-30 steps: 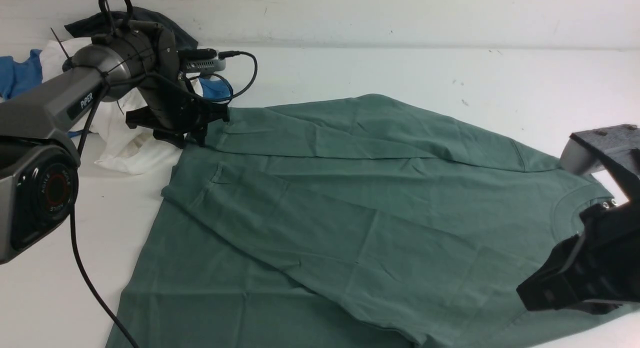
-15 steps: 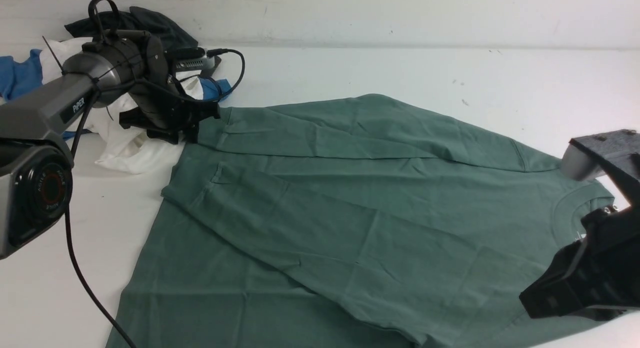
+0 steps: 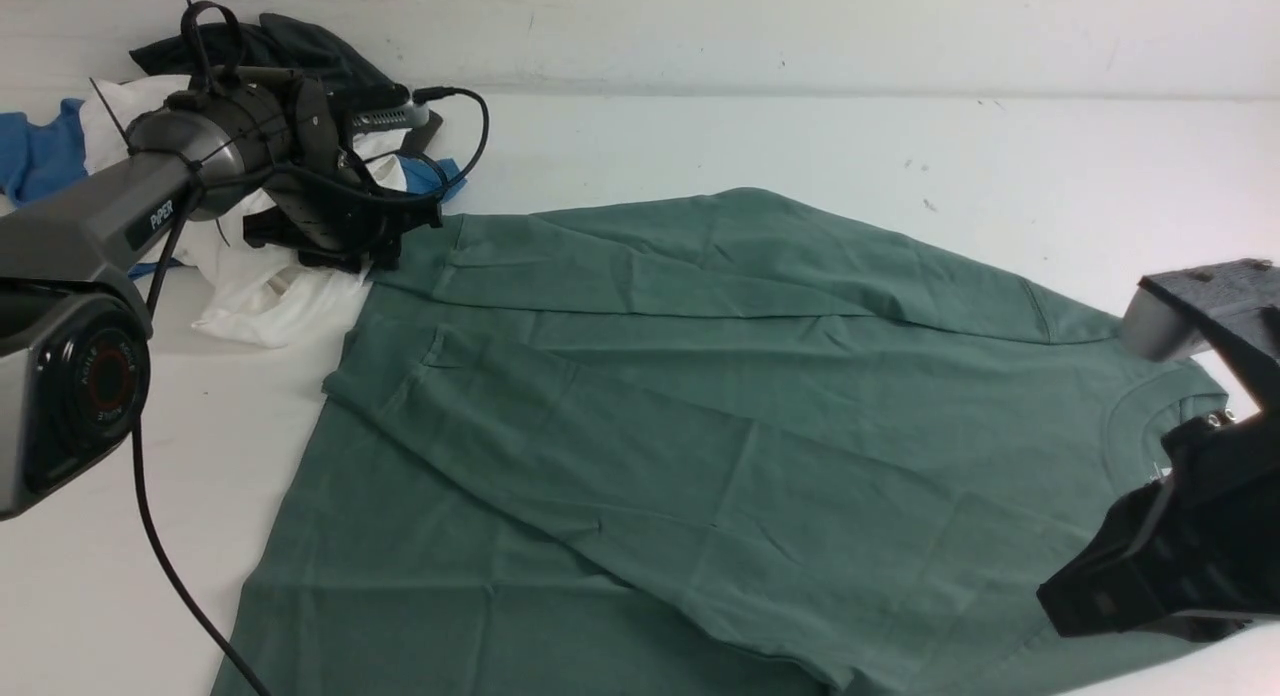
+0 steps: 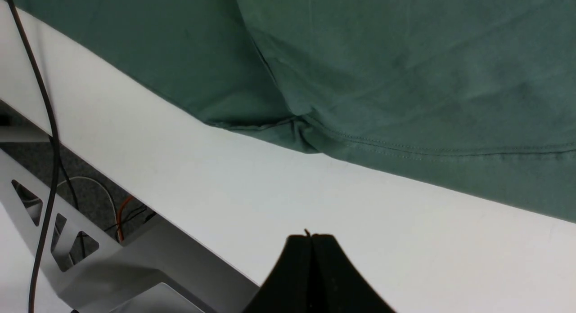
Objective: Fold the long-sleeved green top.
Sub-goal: Use the left arm to clamp the cuff farthest from it
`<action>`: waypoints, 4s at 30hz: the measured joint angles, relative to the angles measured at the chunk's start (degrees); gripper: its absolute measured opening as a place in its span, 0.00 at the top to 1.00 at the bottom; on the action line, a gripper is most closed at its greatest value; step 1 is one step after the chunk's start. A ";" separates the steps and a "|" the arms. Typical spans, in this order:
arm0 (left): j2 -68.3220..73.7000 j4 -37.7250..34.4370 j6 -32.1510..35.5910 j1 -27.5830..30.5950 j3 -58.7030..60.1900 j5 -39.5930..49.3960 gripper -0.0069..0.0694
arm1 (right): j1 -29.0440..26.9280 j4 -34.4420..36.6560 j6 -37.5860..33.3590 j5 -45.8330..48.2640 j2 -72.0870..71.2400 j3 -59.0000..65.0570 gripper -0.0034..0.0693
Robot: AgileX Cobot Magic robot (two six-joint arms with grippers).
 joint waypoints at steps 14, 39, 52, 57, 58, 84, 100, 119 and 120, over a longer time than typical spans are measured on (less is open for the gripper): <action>0.00 -6.82 5.59 0.00 0.00 1.42 0.57 | 0.00 0.00 1.34 0.00 0.00 0.00 0.97; -2.51 -8.08 11.65 0.00 -3.87 7.92 0.89 | 0.00 0.00 1.59 -0.11 0.00 0.00 0.97; -5.83 -4.64 15.25 0.00 -10.86 21.78 0.90 | 0.00 0.00 4.13 0.72 0.00 0.00 0.97; -5.72 -8.19 19.30 0.00 -10.86 24.80 0.90 | 0.00 0.00 4.13 0.78 0.00 0.00 0.97; -5.72 -9.75 20.93 -0.04 -10.86 25.11 0.90 | 0.00 0.12 4.13 0.78 0.00 0.00 0.97; -7.36 -1.16 16.39 -1.10 -9.62 25.39 0.43 | 0.00 1.82 4.13 -0.03 0.00 0.00 0.97; -2.73 -0.93 12.72 0.46 -9.23 21.83 0.37 | 0.00 2.54 4.29 -0.89 0.00 0.00 0.97; -0.97 7.27 9.85 3.61 -9.19 22.39 0.90 | 0.00 4.01 4.33 -0.69 0.00 0.00 0.97; -1.14 7.41 9.73 4.04 -9.19 22.36 0.90 | 0.00 4.01 4.33 -0.63 0.00 0.00 0.97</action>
